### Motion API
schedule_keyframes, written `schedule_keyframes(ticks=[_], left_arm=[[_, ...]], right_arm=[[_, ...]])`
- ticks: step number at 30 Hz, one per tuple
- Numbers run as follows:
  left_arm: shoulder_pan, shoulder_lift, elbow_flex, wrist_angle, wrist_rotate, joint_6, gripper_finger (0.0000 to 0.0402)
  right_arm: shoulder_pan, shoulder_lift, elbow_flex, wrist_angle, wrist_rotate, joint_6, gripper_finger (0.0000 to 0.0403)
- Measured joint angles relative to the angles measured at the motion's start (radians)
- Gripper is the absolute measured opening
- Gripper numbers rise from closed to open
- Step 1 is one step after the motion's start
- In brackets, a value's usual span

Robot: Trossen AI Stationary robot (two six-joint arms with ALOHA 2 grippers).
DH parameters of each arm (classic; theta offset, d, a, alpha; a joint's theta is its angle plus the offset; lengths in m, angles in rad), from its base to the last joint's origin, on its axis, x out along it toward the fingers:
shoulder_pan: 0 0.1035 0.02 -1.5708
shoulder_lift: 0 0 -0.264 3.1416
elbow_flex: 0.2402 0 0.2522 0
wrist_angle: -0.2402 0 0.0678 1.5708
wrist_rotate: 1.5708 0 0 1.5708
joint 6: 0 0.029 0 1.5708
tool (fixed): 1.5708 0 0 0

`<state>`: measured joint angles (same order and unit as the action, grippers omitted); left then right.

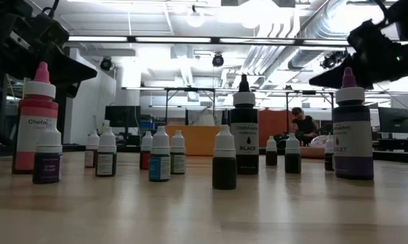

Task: Pick & Place food coloring
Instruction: Put the small violet food coloring bottle into the yellow bin

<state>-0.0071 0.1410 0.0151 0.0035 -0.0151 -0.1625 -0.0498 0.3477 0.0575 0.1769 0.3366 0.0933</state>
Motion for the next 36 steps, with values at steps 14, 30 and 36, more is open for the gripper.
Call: schedule_keyframes(ticks=[14,30,36], left_arm=[[0.000,0.000,0.000,0.000,0.000,0.000,0.0001],[0.000,0.000,0.000,0.000,0.000,0.000,0.0001],[0.000,0.000,0.000,0.000,0.000,0.000,0.0001]], right_arm=[[-0.004,0.183,0.396,-0.541,0.167,0.317,0.0000],[-0.068,0.671,0.967,-0.829,-0.193,0.366,0.0000],[-0.068,0.801,1.139,-0.864,-0.200,0.310,0.0000]])
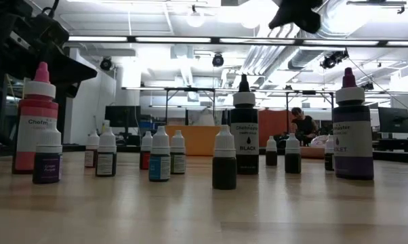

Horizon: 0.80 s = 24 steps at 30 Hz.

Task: Pick & Place food coloring
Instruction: Put the small violet food coloring bottle into the yellow bin

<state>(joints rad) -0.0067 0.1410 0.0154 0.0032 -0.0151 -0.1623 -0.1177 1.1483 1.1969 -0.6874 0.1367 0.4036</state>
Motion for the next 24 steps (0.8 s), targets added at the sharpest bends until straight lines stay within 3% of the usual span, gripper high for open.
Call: schedule_keyframes(ticks=[13,24], left_arm=[[0.000,0.000,0.000,0.000,0.000,0.000,0.0001],[0.000,0.000,0.000,0.000,0.000,0.000,0.0001]], right_arm=[[0.000,0.269,0.302,-0.334,-0.042,-0.068,0.0000],[-0.020,0.395,0.268,-0.401,-0.089,-0.066,0.0000]])
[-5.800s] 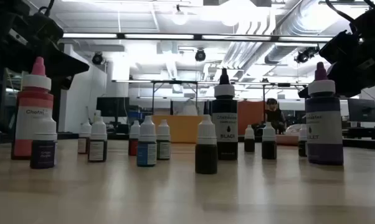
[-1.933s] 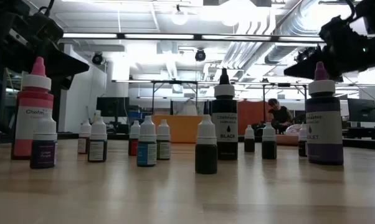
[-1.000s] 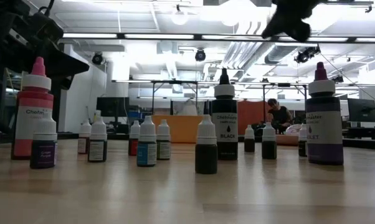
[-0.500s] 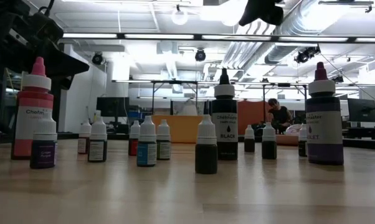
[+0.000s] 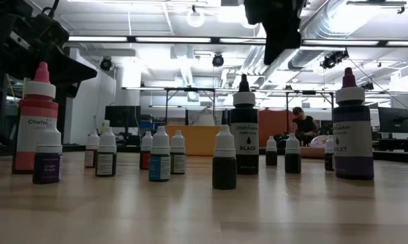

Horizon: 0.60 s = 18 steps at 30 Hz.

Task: Pick & Place food coloring
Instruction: Put the small violet food coloring bottle into the yellow bin

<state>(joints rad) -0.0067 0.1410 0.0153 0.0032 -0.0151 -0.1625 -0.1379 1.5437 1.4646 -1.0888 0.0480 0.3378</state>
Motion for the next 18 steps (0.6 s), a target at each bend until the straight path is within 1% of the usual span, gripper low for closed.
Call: schedule_keyframes(ticks=[9,18], left_arm=[[0.000,0.000,0.000,0.000,0.000,0.000,0.0001],[0.000,0.000,0.000,0.000,0.000,0.000,0.0001]], right_arm=[[0.011,0.010,-0.126,0.084,0.000,0.004,0.0000],[0.056,0.010,-0.255,0.176,-0.004,0.192,0.0000]])
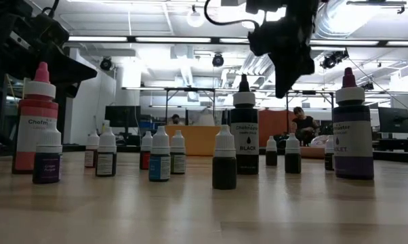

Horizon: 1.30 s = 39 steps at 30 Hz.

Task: Pick & Place food coloring
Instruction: Put the small violet food coloring bottle into the yellow bin

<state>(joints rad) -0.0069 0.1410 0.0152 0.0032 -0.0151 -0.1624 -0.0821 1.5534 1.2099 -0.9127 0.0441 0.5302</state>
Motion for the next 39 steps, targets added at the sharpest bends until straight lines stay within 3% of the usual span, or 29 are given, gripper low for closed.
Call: schedule_keyframes(ticks=[10,16,22,25,31,39], left_arm=[[0.000,0.000,0.000,0.000,0.000,0.000,0.0001],[0.000,0.000,0.000,0.000,0.000,0.000,0.0001],[0.000,0.000,0.000,0.000,0.001,0.000,0.0001],[0.000,0.000,0.000,0.000,0.001,0.000,0.0001],[0.000,0.000,0.000,0.000,0.002,0.000,0.0001],[0.000,0.000,0.000,0.000,0.002,0.000,0.0001]], right_arm=[[0.046,0.000,-0.106,0.131,-0.078,0.123,0.0013],[0.043,0.006,-0.113,0.183,-0.169,0.140,0.0063],[0.043,0.078,-0.046,0.167,-0.264,0.047,0.0120],[0.039,0.125,0.039,0.071,-0.249,-0.063,0.0139],[0.028,0.211,0.186,-0.126,-0.110,-0.287,0.0161],[0.010,0.270,0.181,-0.119,-0.133,-0.276,0.0166]])
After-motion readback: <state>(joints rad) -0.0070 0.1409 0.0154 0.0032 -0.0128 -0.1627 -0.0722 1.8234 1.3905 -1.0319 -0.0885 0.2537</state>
